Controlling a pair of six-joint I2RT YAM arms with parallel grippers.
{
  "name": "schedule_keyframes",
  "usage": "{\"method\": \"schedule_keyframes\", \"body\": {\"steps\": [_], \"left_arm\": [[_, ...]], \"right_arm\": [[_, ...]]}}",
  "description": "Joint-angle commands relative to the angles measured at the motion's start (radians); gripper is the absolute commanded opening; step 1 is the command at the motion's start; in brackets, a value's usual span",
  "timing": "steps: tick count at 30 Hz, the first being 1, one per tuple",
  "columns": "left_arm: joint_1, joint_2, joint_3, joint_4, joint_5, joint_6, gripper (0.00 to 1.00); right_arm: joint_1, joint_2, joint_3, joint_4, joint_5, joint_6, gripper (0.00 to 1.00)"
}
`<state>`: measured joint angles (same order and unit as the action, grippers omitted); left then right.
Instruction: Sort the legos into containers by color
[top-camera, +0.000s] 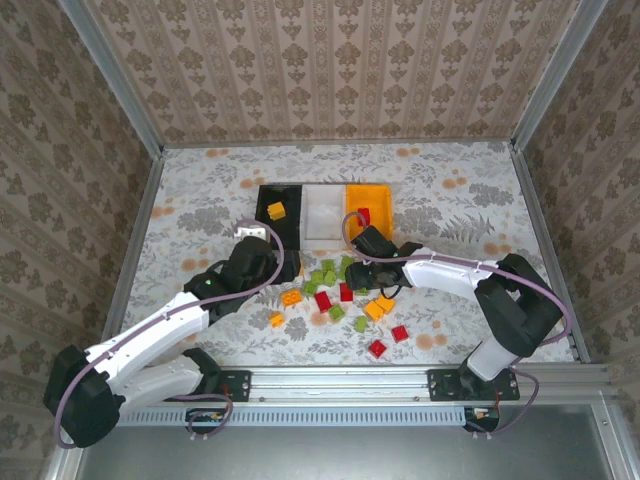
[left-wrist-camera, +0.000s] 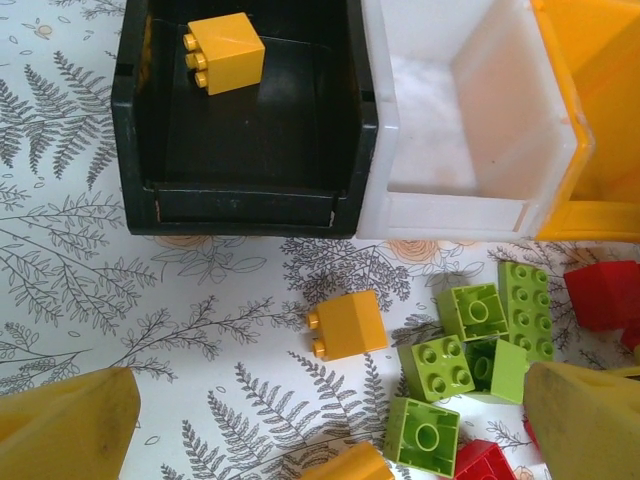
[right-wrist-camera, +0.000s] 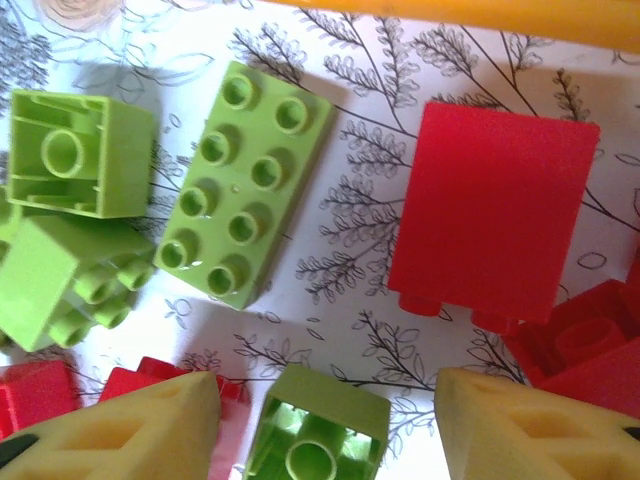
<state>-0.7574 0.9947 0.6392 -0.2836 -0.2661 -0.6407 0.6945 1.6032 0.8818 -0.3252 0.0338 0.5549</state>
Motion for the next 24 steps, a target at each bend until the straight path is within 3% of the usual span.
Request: {"method": "schedule_keyframes", "body": {"steps": [1,10,24], "left_arm": [[0.011,-0.016,-0.011,-0.002,-0.011,-0.019,1.0],[0.018,-0.011,-0.016,0.005,-0.003,-0.025,1.0],[0.023,-0.012,-0.027,0.01,-0.001,-0.032,1.0]], "right_arm": [[0.007,0.001,-0.045,-0.078,0.044,0.02,0.57],[0.011,-0.041,-0.078,-0.021,-0.014,0.018,0.62],[0.068,0.015,-0.038,-0.141,0.059,-0.016,0.6]]}}
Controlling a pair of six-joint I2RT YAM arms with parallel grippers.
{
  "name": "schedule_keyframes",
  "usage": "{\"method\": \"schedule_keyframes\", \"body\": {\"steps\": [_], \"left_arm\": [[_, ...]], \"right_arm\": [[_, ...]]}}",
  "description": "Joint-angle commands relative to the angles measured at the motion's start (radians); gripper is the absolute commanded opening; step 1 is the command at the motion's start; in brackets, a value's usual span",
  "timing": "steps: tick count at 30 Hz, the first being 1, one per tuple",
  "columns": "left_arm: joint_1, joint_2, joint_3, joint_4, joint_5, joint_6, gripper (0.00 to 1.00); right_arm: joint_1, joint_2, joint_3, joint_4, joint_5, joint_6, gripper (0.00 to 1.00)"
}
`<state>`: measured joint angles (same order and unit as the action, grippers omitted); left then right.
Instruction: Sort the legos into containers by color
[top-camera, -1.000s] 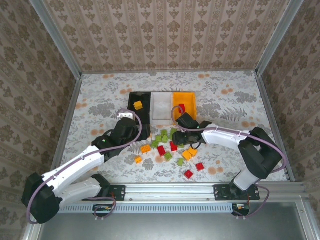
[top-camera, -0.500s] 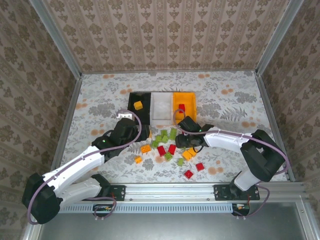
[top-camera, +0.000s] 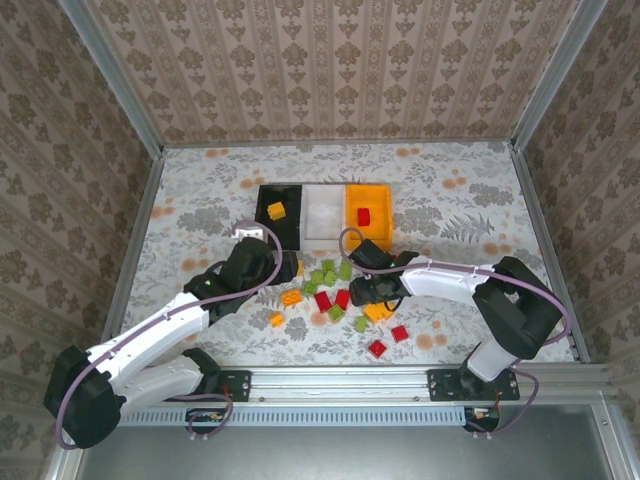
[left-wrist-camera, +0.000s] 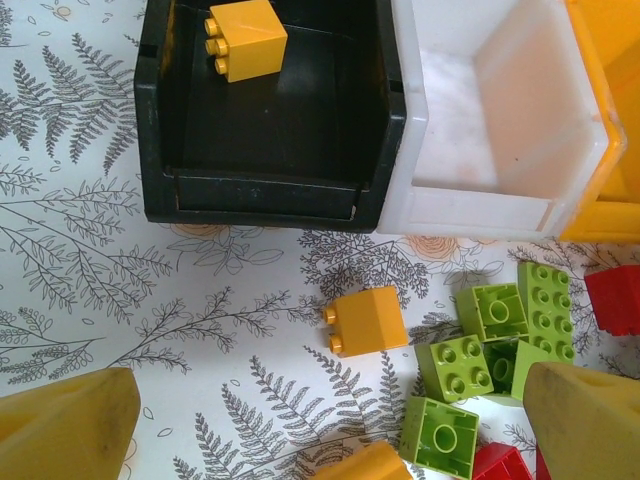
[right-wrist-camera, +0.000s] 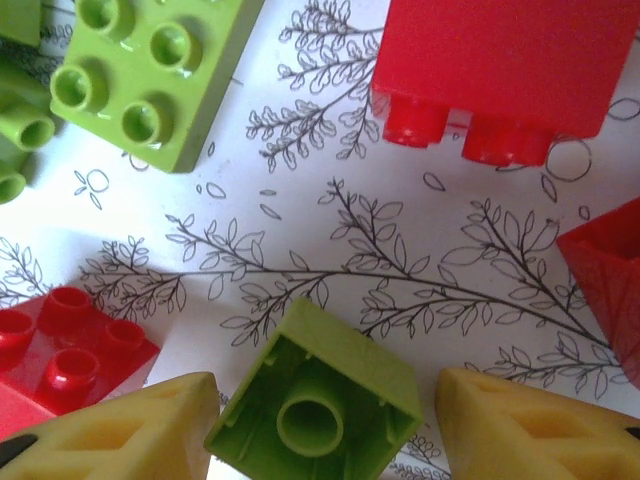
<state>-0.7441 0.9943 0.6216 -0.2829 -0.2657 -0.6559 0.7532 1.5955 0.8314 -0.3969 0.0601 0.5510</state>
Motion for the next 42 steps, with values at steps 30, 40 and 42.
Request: {"method": "schedule_keyframes", "body": {"steps": [30,40,42], "left_arm": [[0.015,-0.041,-0.02,-0.013,-0.014,-0.027,1.0],[0.02,-0.149,-0.055,-0.098,-0.015,-0.055,1.0],[0.02,-0.163,-0.054,-0.12,-0.014,-0.057,1.0]], "right_arm": [[0.011,-0.089,0.281,-0.08,0.026,-0.106,0.44],[-0.042,0.272,0.713,-0.073,0.069,-0.154,0.44],[-0.058,0.338,0.777,-0.078,0.082,-0.158,0.44]]}}
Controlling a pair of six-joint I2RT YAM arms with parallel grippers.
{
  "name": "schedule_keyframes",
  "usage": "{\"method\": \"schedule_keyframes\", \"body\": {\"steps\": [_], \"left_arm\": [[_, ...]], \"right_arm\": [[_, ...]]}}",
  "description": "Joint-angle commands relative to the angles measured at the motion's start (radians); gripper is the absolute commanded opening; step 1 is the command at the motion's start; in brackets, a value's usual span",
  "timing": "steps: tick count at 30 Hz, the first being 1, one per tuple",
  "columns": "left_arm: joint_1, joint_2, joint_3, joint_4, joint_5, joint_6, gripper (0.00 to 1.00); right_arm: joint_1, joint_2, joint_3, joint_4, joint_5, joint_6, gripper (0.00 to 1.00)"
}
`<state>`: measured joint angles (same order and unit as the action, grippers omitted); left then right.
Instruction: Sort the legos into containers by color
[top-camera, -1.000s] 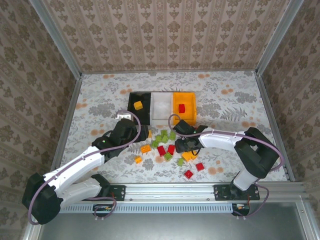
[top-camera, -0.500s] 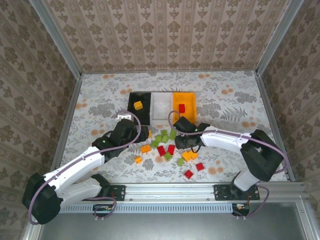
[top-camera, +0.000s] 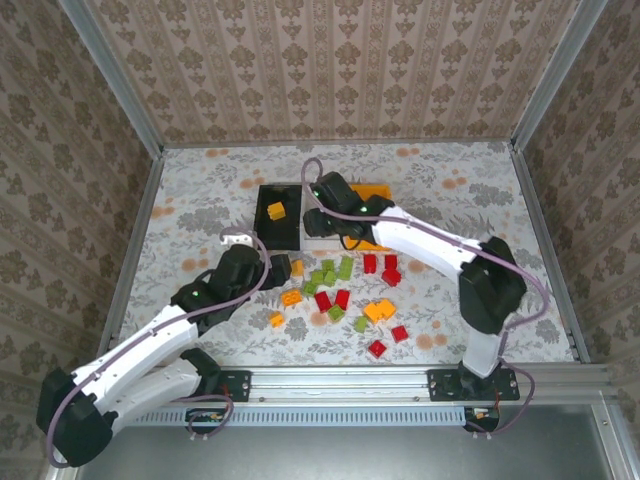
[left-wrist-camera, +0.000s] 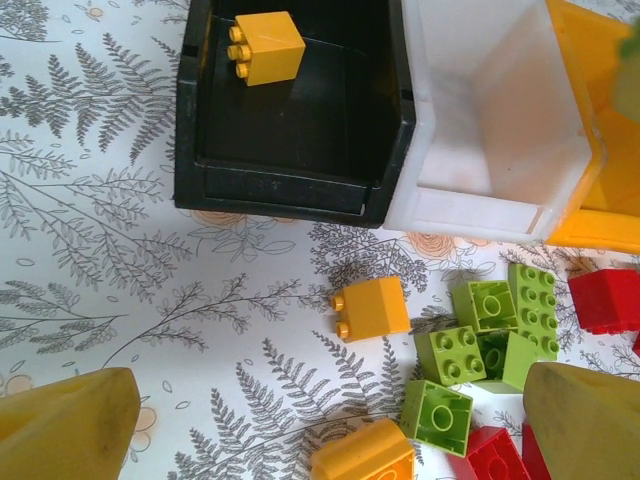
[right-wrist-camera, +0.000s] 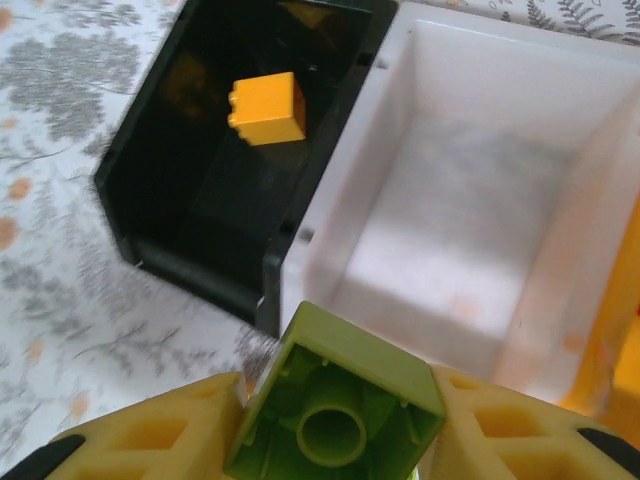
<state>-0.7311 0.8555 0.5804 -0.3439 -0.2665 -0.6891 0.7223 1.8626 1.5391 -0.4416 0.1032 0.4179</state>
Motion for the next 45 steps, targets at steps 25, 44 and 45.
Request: {"method": "schedule_keyframes", "body": {"steps": [25,44,45], "left_arm": [[0.018,-0.06,-0.01,-0.032,0.005,0.003,1.0],[0.063,-0.006,-0.02,-0.005,0.042,-0.027,1.0],[0.063,-0.007,-0.021,-0.007,0.044,-0.027,1.0]], "right_arm": [[-0.061,-0.348,-0.373,-0.053,0.056,0.084,0.83],[-0.214,-0.338,-0.732,0.076,0.004,0.069,0.8],[-0.216,-0.323,-0.724,0.079,-0.004,0.065,0.79]]}}
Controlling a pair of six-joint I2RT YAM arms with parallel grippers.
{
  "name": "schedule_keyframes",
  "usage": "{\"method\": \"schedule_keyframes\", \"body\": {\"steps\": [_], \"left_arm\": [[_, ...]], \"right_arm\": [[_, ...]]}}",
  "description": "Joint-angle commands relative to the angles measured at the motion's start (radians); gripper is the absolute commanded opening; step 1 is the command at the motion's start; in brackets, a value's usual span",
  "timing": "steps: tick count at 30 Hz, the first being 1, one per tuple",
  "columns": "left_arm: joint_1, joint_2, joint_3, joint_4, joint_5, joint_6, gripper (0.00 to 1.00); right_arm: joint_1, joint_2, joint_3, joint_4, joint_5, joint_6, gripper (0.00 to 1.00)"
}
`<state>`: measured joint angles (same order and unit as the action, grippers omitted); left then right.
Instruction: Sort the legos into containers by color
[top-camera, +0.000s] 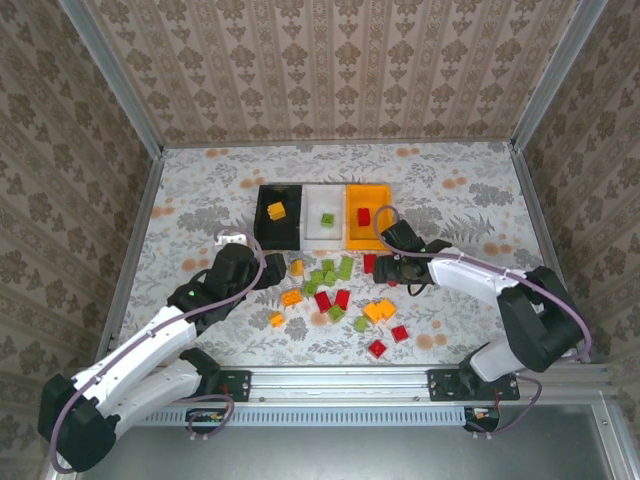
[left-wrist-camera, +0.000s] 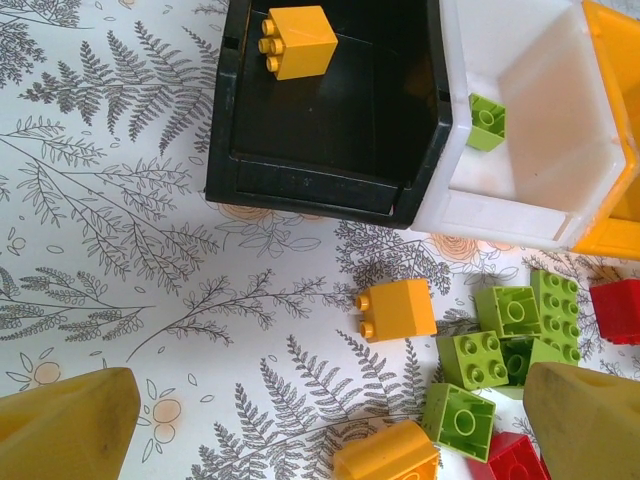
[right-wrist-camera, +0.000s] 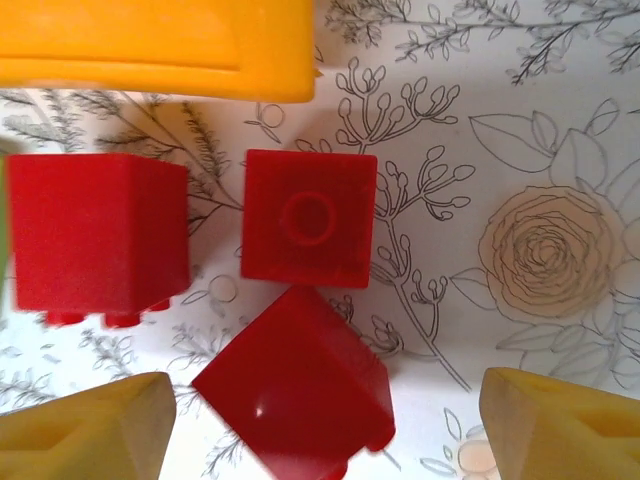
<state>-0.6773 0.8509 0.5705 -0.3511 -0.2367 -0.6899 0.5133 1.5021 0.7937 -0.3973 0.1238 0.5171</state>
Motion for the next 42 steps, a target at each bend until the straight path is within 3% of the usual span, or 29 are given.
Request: {"method": "schedule_keyframes", "body": {"steps": [1,10,16,21,26,30,37,42], "left_arm": [[0.012,-0.003,-0.012,-0.002,0.017,-0.029,1.0],[0.019,-0.006,-0.018,0.004,0.024,-0.028,1.0],[0.019,0.001,-0.014,0.011,0.035,-0.026,1.0],[0.02,0.0,-0.01,0.01,0.037,-0.025,1.0],[0.022,-0.004,-0.003,-0.009,0.042,-0.023,1.0],[0.021,-0.015,-0.009,-0.028,0.04,-0.034,1.0],[0.021,-0.017,-0.006,-0.047,0.043,-0.04,1.0],[0.022,-0.017,-0.001,-0.076,0.043,-0.044,1.0]], "right_arm": [[-0.007,0.054,0.03,0.036,-0.032,-0.039,0.77],[-0.007,0.056,0.0,0.061,-0.059,-0.041,0.53],[-0.006,-0.025,-0.037,0.037,-0.075,-0.041,0.37],[0.017,-0.18,-0.036,-0.03,-0.077,-0.04,0.34],[0.037,-0.227,0.093,-0.074,-0.085,-0.041,0.34],[0.037,-0.134,0.234,-0.069,-0.062,-0.067,0.34],[-0.001,0.182,0.524,-0.073,0.012,-0.088,0.36],[-0.033,0.322,0.628,-0.092,0.042,-0.073,0.41]]}}
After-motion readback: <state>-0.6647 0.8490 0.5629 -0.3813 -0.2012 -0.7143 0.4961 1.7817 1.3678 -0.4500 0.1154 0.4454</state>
